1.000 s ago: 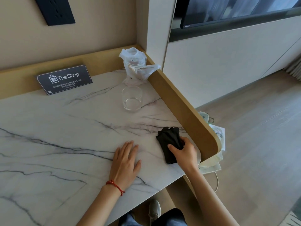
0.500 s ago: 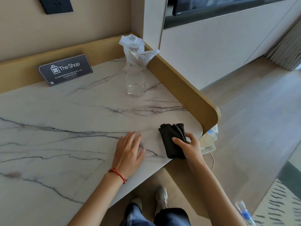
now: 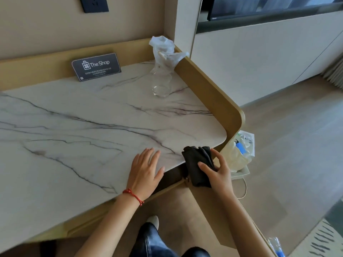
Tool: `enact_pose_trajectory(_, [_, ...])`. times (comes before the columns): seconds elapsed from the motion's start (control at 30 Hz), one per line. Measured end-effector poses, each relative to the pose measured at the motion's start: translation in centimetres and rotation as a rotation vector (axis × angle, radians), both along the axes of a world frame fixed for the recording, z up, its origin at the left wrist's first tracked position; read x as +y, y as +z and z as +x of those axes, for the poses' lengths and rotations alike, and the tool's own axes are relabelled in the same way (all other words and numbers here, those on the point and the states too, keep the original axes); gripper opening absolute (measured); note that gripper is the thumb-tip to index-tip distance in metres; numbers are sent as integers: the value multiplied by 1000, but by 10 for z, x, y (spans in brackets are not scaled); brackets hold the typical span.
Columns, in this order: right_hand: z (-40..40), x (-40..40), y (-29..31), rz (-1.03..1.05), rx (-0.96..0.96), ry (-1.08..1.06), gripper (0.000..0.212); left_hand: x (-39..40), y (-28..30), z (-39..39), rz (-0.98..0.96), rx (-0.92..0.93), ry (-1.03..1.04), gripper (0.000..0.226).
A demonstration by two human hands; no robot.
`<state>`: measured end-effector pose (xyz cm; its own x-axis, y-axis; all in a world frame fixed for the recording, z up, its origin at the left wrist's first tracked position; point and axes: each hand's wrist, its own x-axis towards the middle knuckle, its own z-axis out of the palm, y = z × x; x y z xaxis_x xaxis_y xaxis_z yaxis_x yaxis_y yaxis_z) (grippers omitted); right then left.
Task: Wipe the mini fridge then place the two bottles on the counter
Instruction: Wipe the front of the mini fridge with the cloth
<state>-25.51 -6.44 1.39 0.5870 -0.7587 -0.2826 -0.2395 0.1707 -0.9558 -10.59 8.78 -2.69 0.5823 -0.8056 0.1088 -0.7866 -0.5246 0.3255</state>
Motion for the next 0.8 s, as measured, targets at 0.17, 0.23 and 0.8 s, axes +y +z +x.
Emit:
enact_pose_trajectory(0.17, [-54, -3, -11, -24, -11, 118, 48, 23, -6, -65, 37, 28, 114, 50])
enact_pose_trajectory(0.23, [-72, -2, -17, -15, -8, 142, 49, 34, -9, -89, 46, 34, 162, 50])
enact_pose_trajectory(0.8, [-92, 60, -60, 65, 13, 158, 53, 118, -33, -124, 25, 24, 313, 50])
